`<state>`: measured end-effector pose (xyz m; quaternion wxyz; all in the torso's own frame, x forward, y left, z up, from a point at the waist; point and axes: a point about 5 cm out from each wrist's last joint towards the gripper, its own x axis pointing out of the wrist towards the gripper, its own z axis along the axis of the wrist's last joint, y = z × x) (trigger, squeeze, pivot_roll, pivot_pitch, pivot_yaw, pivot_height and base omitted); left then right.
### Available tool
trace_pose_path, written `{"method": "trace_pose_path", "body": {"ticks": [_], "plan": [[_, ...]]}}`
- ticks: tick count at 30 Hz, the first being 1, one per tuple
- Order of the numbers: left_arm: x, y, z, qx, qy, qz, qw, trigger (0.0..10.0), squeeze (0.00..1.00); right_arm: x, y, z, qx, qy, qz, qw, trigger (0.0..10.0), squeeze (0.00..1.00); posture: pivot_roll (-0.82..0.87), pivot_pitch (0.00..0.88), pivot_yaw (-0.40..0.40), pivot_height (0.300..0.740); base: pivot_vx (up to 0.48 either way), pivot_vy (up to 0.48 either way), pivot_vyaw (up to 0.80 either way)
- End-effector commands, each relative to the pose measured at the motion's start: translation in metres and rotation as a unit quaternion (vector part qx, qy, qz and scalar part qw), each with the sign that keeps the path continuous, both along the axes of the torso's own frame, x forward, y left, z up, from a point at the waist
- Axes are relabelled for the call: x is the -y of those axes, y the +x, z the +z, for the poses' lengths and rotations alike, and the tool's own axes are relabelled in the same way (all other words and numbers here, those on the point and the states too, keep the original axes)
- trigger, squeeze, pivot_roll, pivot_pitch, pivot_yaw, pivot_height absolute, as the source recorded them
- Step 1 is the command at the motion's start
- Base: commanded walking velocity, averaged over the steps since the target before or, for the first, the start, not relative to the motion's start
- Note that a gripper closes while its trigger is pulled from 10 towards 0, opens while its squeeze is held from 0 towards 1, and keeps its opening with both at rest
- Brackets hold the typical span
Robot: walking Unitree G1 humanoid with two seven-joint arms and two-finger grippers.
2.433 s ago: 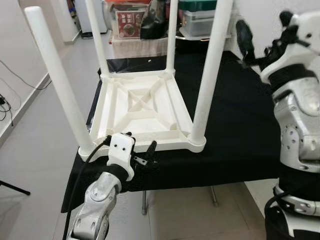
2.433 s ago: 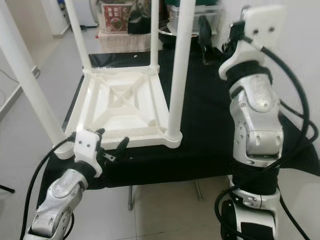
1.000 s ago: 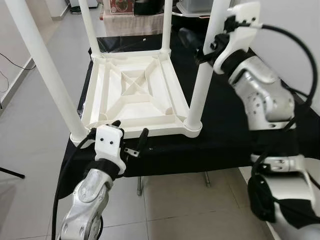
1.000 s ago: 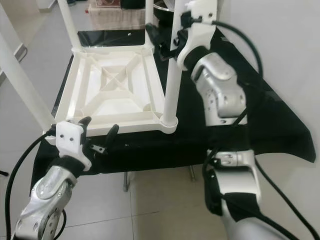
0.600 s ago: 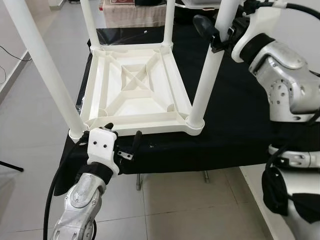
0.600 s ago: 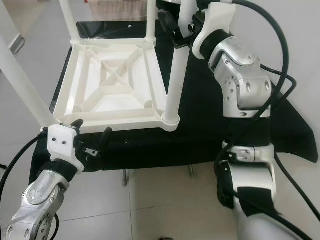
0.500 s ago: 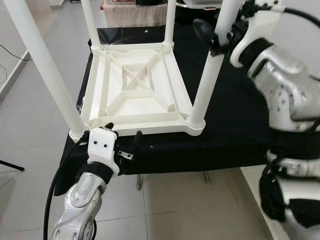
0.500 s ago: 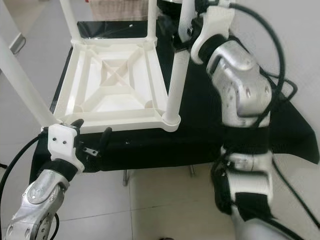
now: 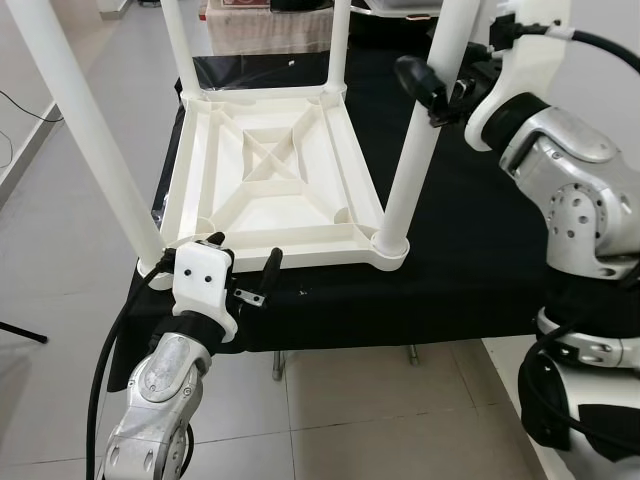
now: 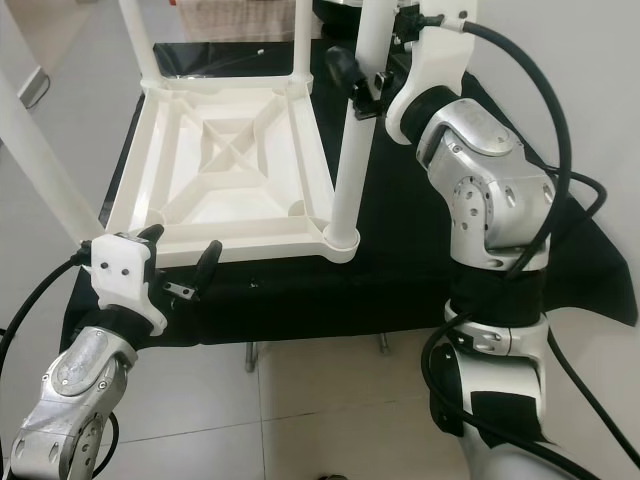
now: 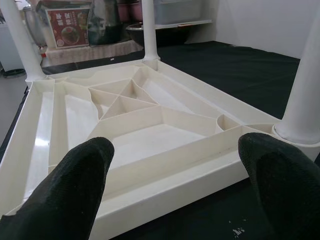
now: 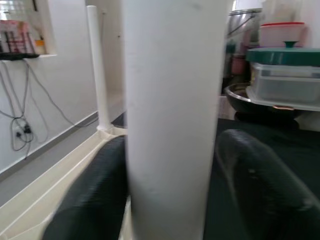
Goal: Building children table
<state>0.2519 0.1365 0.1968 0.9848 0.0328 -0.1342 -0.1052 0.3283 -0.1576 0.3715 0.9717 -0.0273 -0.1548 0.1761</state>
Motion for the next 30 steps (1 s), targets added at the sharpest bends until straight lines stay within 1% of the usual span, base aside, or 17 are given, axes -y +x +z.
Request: {"method": "trace_pose_path", "body": {"ticks": [1, 7, 9, 13, 14, 15, 16, 17, 18, 19, 20, 22, 24, 25, 27, 29, 30], "plan": [[0.001, -0.004, 0.001, -0.002, -0.001, -0.002, 1.0, 10.0, 0.0, -0.001, -0.004, -0.006, -0.012, 0.008, -0.002, 1.0, 0.0, 0.0, -0.02, 0.155, -0.057, 0.74, 0.0, 0.0, 0.0], [0.003, -0.004, 0.006, 0.003, -0.007, -0.008, 1.0, 10.0, 0.0, -0.001, -0.001, -0.012, -0.025, 0.017, -0.012, 0.999, 0.0, 0.0, -0.02, 0.162, -0.055, 0.74, 0.0, 0.0, 0.0], [0.006, -0.007, 0.013, 0.011, -0.015, -0.027, 0.999, 10.0, 0.0, 0.004, 0.008, -0.019, -0.04, 0.026, -0.032, 0.998, 0.0, 0.0, -0.01, 0.171, -0.056, 0.74, 0.0, 0.0, 0.0], [0.007, -0.008, 0.016, 0.014, -0.018, -0.035, 0.999, 10.0, 0.0, 0.007, 0.011, -0.022, -0.046, 0.03, -0.04, 0.998, 0.0, 0.0, -0.01, 0.172, -0.056, 0.74, 0.0, 0.0, 0.0], [0.01, -0.01, 0.019, 0.017, -0.019, -0.051, 0.998, 10.0, 0.0, 0.018, 0.018, -0.031, -0.064, 0.044, -0.069, 0.995, 0.0, 0.0, 0.01, 0.185, -0.052, 0.74, 0.0, 0.0, 0.0], [0.01, -0.01, 0.019, 0.017, -0.019, -0.051, 0.998, 10.0, 0.0, 0.018, 0.018, -0.031, -0.064, 0.044, -0.069, 0.995, 0.0, 0.0, 0.01, 0.185, -0.052, 0.74, 0.0, 0.0, 0.0], [0.012, -0.013, 0.021, 0.017, -0.018, -0.064, 0.998, 10.0, 0.0, 0.031, 0.025, -0.041, -0.085, 0.067, -0.1, 0.989, 0.0, 0.0, 0.01, 0.191, -0.049, 0.74, 0.0, 0.0, 0.0], [0.012, -0.013, 0.021, 0.017, -0.018, -0.064, 0.998, 10.0, 0.0, 0.031, 0.025, -0.041, -0.085, 0.067, -0.1, 0.989, 0.0, 0.0, 0.01, 0.191, -0.049, 0.74, 0.0, 0.0, 0.0], [0.013, -0.015, 0.022, 0.017, -0.017, -0.072, 0.997, 10.0, 0.0, 0.045, 0.031, -0.053, -0.108, 0.09, -0.135, 0.981, 0.0, 0.0, 0.02, 0.197, -0.045, 0.74, 0.0, 0.0, 0.0], [0.014, -0.017, 0.023, 0.017, -0.014, -0.078, 0.997, 10.0, 0.0, 0.062, 0.037, -0.067, -0.133, 0.112, -0.177, 0.969, 0.0, 0.0, 0.03, 0.208, -0.041, 0.74, 0.0, 0.0, 0.0], [0.014, -0.017, 0.023, 0.017, -0.014, -0.078, 0.997, 10.0, 0.0, 0.062, 0.037, -0.067, -0.133, 0.112, -0.177, 0.969, 0.0, 0.0, 0.03, 0.208, -0.041, 0.74, 0.0, 0.0, 0.0], [0.014, -0.02, 0.025, 0.015, -0.01, -0.081, 0.997, 10.0, 0.0, 0.087, 0.043, -0.09, -0.172, 0.145, -0.231, 0.947, 0.0, 0.0, 0.04, 0.218, -0.039, 0.74, 0.0, 0.0, 0.0], [0.014, -0.02, 0.025, 0.015, -0.01, -0.081, 0.997, 10.0, 0.0, 0.087, 0.043, -0.09, -0.172, 0.145, -0.231, 0.947, 0.0, 0.0, 0.04, 0.218, -0.039, 0.74, 0.0, 0.0, 0.0], [0.013, -0.021, 0.025, 0.013, -0.008, -0.081, 0.997, 10.0, 0.0, 0.098, 0.045, -0.102, -0.19, 0.155, -0.256, 0.935, 0.0, 0.0, 0.05, 0.225, -0.035, 0.74, 0.0, 0.0, 0.0], [0.01, -0.027, 0.027, 0.008, -0.004, -0.078, 0.997, 10.0, 0.0, 0.111, 0.049, -0.129, -0.227, 0.164, -0.292, 0.915, 0.0, 0.0, 0.09, 0.25, -0.03, 0.74, 0.0, 0.0, 0.0], [0.01, -0.027, 0.027, 0.008, -0.004, -0.078, 0.997, 10.0, 0.0, 0.111, 0.049, -0.129, -0.227, 0.164, -0.292, 0.915, 0.0, 0.0, 0.09, 0.25, -0.03, 0.74, 0.0, 0.0, 0.0], [0.009, -0.03, 0.028, 0.004, -0.001, -0.075, 0.997, 10.0, 0.0, 0.115, 0.049, -0.146, -0.25, 0.165, -0.305, 0.904, 0.0, 0.0, 0.1, 0.263, -0.028, 0.74, 0.0, 0.0, 0.0]]}}
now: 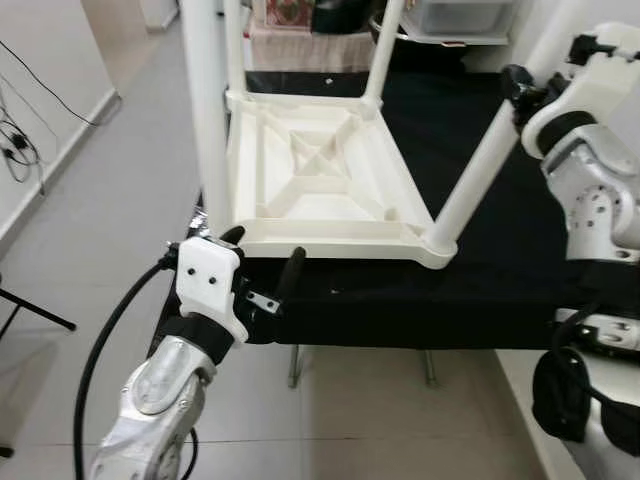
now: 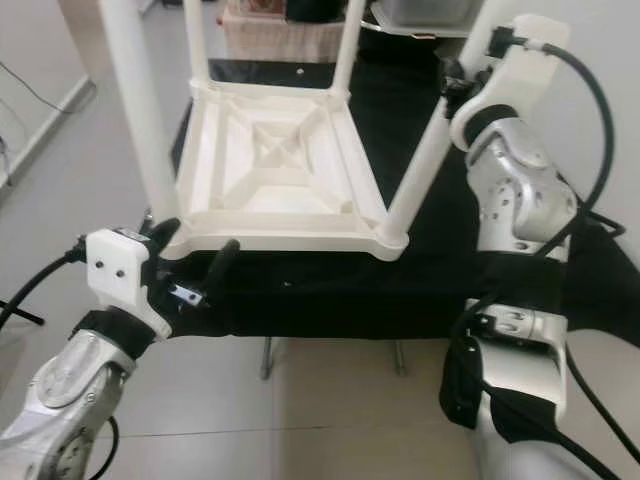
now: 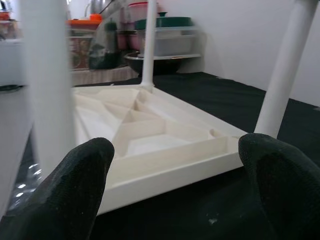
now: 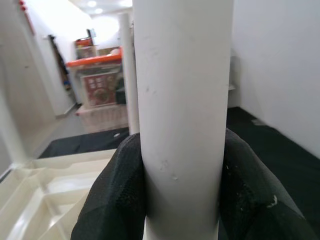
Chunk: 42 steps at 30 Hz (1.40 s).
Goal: Building children table
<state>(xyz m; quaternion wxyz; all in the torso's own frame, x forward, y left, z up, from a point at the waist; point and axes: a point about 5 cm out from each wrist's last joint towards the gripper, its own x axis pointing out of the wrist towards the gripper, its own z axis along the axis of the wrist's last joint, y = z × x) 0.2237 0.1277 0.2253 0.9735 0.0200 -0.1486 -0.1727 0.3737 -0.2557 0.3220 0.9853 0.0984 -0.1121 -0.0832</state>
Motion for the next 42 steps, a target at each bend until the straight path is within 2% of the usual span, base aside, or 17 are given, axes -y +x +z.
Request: {"method": "trace_pose_path", "body": {"ticks": [1, 3, 9, 11, 12, 14, 15, 16, 17, 19, 21, 22, 26, 27, 30, 34, 42], "plan": [[0.0, -0.002, -0.001, -0.008, 0.004, -0.005, 1.0, 10.0, 0.0, 0.017, 0.004, -0.097, -0.195, 0.059, -0.049, 0.978, 0.0, 0.0, 0.1, 0.263, -0.028, 0.74, 0.0, 0.0, 0.0], [-0.002, -0.01, 0.001, -0.015, 0.007, -0.001, 1.0, 10.0, 0.0, 0.017, 0.003, -0.131, -0.241, 0.06, -0.052, 0.967, 0.0, 0.0, 0.13, 0.289, -0.023, 0.74, 0.0, 0.0, 0.0], [-0.004, -0.019, 0.003, -0.023, 0.009, 0.004, 1.0, 10.0, 0.0, 0.017, -0.005, -0.172, -0.297, 0.062, -0.066, 0.951, 0.0, 0.0, 0.15, 0.315, -0.014, 0.74, 0.0, 0.0, 0.0], [-0.005, -0.025, 0.004, -0.031, 0.011, 0.008, 0.999, 10.0, 0.0, 0.019, -0.012, -0.195, -0.328, 0.058, -0.08, 0.94, 0.6, 0.0, 0.17, 0.334, -0.006, 0.74, 0.0, 0.0, 0.0], [-0.006, -0.027, 0.005, -0.035, 0.013, 0.01, 0.999, 10.0, 0.0, 0.017, -0.009, -0.192, -0.313, 0.059, -0.07, 0.945, 3.4, 0.0, 0.18, 0.344, 0.001, 0.74, 0.0, 0.0, 0.0], [-0.006, -0.027, 0.005, -0.035, 0.013, 0.01, 0.999, 10.0, 0.0, 0.017, -0.009, -0.192, -0.313, 0.059, -0.07, 0.945, 3.4, 0.0, 0.18, 0.344, 0.001, 0.74, 0.0, 0.0, 0.0], [-0.007, -0.029, 0.006, -0.039, 0.015, 0.012, 0.999, 10.0, 0.0, 0.009, 0.005, -0.163, -0.236, 0.06, -0.021, 0.97, 9.1, 0.0, 0.18, 0.346, 0.0, 0.74, 0.0, 0.0, 0.0], [-0.007, -0.03, 0.007, -0.041, 0.015, 0.013, 0.999, 10.0, 0.0, 0.003, 0.012, -0.143, -0.186, 0.055, 0.014, 0.981, 10.0, 0.0, 0.18, 0.346, 0.0, 0.74, 0.0, 0.0, 0.0], [-0.007, -0.03, 0.007, -0.041, 0.015, 0.013, 0.999, 10.0, 0.0, 0.003, 0.012, -0.143, -0.186, 0.055, 0.014, 0.981, 10.0, 0.0, 0.18, 0.346, 0.0, 0.74, 0.0, 0.0, 0.0], [-0.006, -0.029, 0.008, -0.043, 0.013, 0.013, 0.999, 10.0, 0.0, -0.006, 0.019, -0.11, -0.116, 0.028, 0.066, 0.991, 10.0, 0.0, 0.18, 0.349, 0.0, 0.74, 0.0, 0.0, 0.0], [-0.005, -0.029, 0.009, -0.044, 0.012, 0.013, 0.999, 10.0, 0.0, -0.01, 0.02, -0.098, -0.094, 0.01, 0.084, 0.992, 10.0, 0.0, 0.18, 0.349, 0.0, 0.74, 0.0, 0.0, 0.0], [-0.004, -0.028, 0.009, -0.044, 0.01, 0.011, 0.999, 10.0, 0.0, -0.017, 0.019, -0.073, -0.053, -0.026, 0.118, 0.991, 10.0, 0.0, 0.15, 0.343, -0.008, 0.74, 0.0, 0.0, 0.0], [-0.001, -0.026, 0.008, -0.046, 0.007, 0.008, 0.999, 10.0, 0.0, -0.03, 0.015, -0.04, 0.001, -0.089, 0.17, 0.981, 10.0, 0.0, 0.13, 0.333, -0.015, 0.74, 0.0, 0.0, 0.0], [0.0, -0.024, 0.007, -0.048, 0.005, 0.006, 0.999, 10.0, 0.0, -0.037, 0.011, -0.025, 0.022, -0.12, 0.191, 0.974, 10.0, 1.0, 0.12, 0.318, -0.024, 0.74, 0.0, 0.0, 0.0], [0.004, -0.021, 0.007, -0.045, 0.0, 0.003, 0.999, 10.0, 0.0, -0.049, 0.004, -0.003, 0.057, -0.152, 0.208, 0.964, 10.0, 1.0, 0.11, 0.305, -0.03, 0.74, 0.0, 0.0, 0.0], [0.006, -0.014, 0.008, -0.037, -0.005, 0.004, 0.999, 10.0, 0.0, -0.057, -0.003, 0.014, 0.096, -0.15, 0.226, 0.958, 10.0, 1.0, 0.08, 0.264, -0.048, 0.74, 0.0, 0.0, 0.0], [0.007, -0.005, 0.007, -0.031, -0.005, 0.003, 0.999, 10.0, 0.0, -0.057, -0.013, 0.02, 0.107, -0.152, 0.233, 0.955, 10.0, 1.0, 0.06, 0.224, -0.057, 0.74, 0.0, 0.0, 0.0]]}}
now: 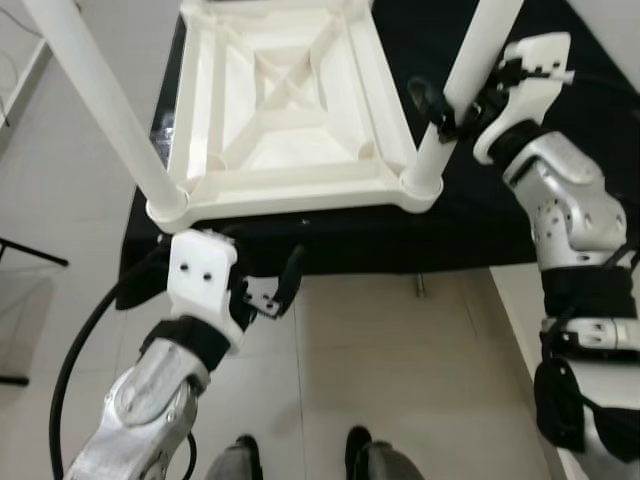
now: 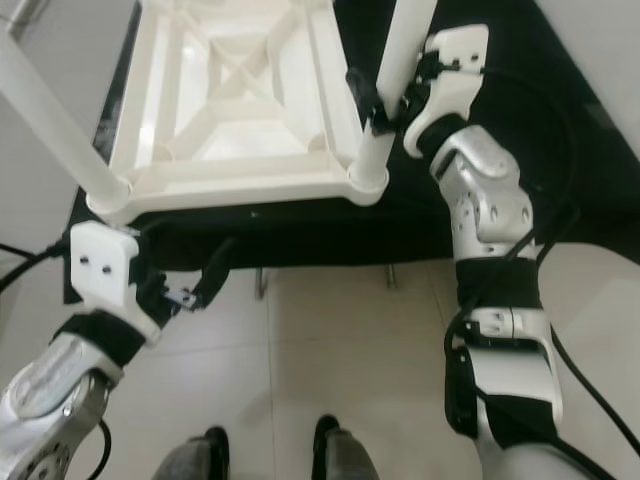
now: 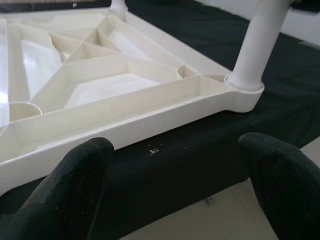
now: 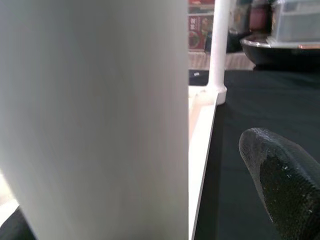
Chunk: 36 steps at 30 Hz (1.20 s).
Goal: Building children table
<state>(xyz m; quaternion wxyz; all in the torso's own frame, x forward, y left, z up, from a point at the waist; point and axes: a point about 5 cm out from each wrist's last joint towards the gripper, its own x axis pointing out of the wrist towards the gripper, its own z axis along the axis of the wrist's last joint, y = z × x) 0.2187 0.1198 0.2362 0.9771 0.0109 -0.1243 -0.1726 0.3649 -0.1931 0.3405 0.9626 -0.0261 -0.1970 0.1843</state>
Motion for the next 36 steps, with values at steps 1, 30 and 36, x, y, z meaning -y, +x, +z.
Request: {"method": "trace_pose_path", "body": {"ticks": [1, 30, 36], "plan": [[-0.001, 0.002, -0.004, -0.004, 0.001, 0.003, 1.0, 10.0, 0.0, 0.009, -0.009, 0.0, 0.002, 0.007, -0.005, 1.0, 10.0, 1.0, 0.05, 0.213, -0.056, 0.74, 0.0, 0.0, 0.0], [-0.015, 0.029, -0.045, -0.044, 0.031, 0.054, 0.997, 10.0, 0.0, -0.014, -0.074, -0.13, -0.141, 0.028, -0.094, 0.985, 10.0, 0.0, -0.01, 0.126, -0.036, 0.74, 0.0, 0.0, 0.0], [-0.011, 0.033, -0.044, -0.044, 0.024, 0.023, 0.998, 10.0, 0.0, -0.019, -0.071, -0.126, -0.125, 0.029, -0.087, 0.988, 10.0, 0.0, -0.01, 0.097, -0.031, 0.74, 0.139, 0.0, 0.4]]}}
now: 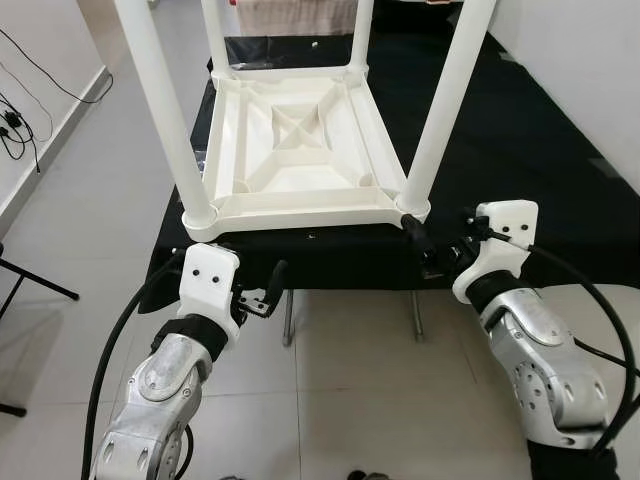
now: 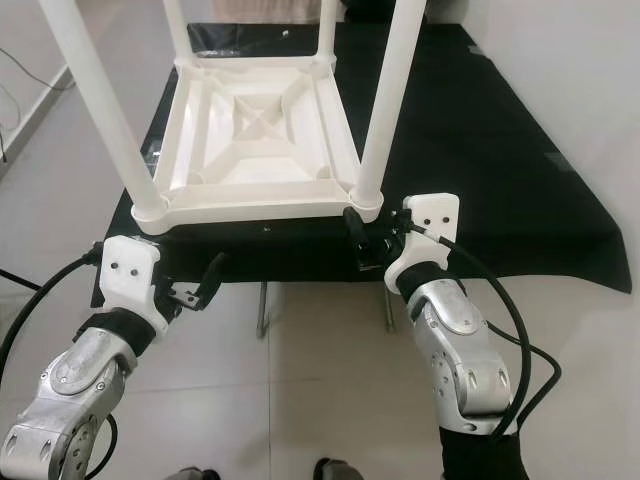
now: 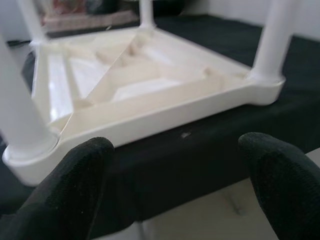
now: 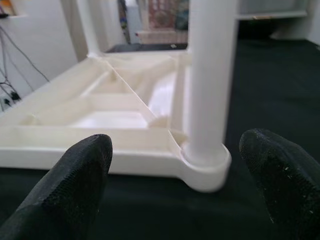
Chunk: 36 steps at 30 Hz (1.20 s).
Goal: Building children table
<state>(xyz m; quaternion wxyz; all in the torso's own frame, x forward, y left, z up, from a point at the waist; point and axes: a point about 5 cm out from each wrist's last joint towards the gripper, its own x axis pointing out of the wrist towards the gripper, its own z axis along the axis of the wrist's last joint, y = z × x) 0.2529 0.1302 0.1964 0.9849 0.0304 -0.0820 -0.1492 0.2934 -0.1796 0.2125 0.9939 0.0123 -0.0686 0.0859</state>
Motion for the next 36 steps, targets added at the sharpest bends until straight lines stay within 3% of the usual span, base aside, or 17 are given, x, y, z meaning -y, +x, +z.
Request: {"method": "trace_pose_path", "body": {"ticks": [1, 5, 10, 22, 30, 36], "plan": [[0.0, 0.0, -0.002, 0.0, -0.001, -0.007, 1.0, 10.0, 0.0, -0.008, 0.001, 0.003, 0.014, 0.009, 0.015, 1.0, 10.0, 0.0, -0.01, 0.087, -0.031, 0.74, 0.326, 0.0, 0.56], [0.004, 0.006, 0.006, 0.019, -0.004, -0.017, 1.0, 10.0, 0.0, -0.016, 0.002, 0.009, 0.03, -0.002, 0.042, 0.999, 10.0, 0.0, -0.01, 0.071, -0.026, 0.74, 0.331, 0.0, 0.54], [0.009, 0.01, 0.01, 0.031, -0.005, -0.031, 0.999, 10.0, 0.0, -0.02, 0.005, 0.009, 0.024, 0.027, 0.046, 0.998, 10.0, 0.0, -0.01, 0.056, -0.02, 0.74, 0.345, 0.0, 0.16], [0.02, 0.013, 0.008, 0.03, -0.01, -0.06, 0.998, 10.0, 0.0, -0.03, 0.003, 0.015, 0.04, 0.031, 0.11, 0.993, 10.0, 0.0, -0.02, 0.049, -0.01, 0.74, 0.342, 0.0, 0.0], [0.034, 0.005, 0.003, 0.03, -0.005, -0.12, 0.992, 10.0, 0.0, -0.033, 0.001, 0.014, 0.038, 0.028, 0.128, 0.991, 10.0, 0.0, -0.02, 0.047, -0.005, 0.74, 0.0, -0.057, 0.0], [0.034, 0.004, 0.003, 0.025, -0.017, -0.119, 0.992, 10.0, 0.0, -0.037, -0.001, 0.015, 0.038, 0.025, 0.15, 0.988, 10.0, 0.0, -0.02, 0.045, -0.005, 0.74, 0.0, -0.462, 0.0]]}}
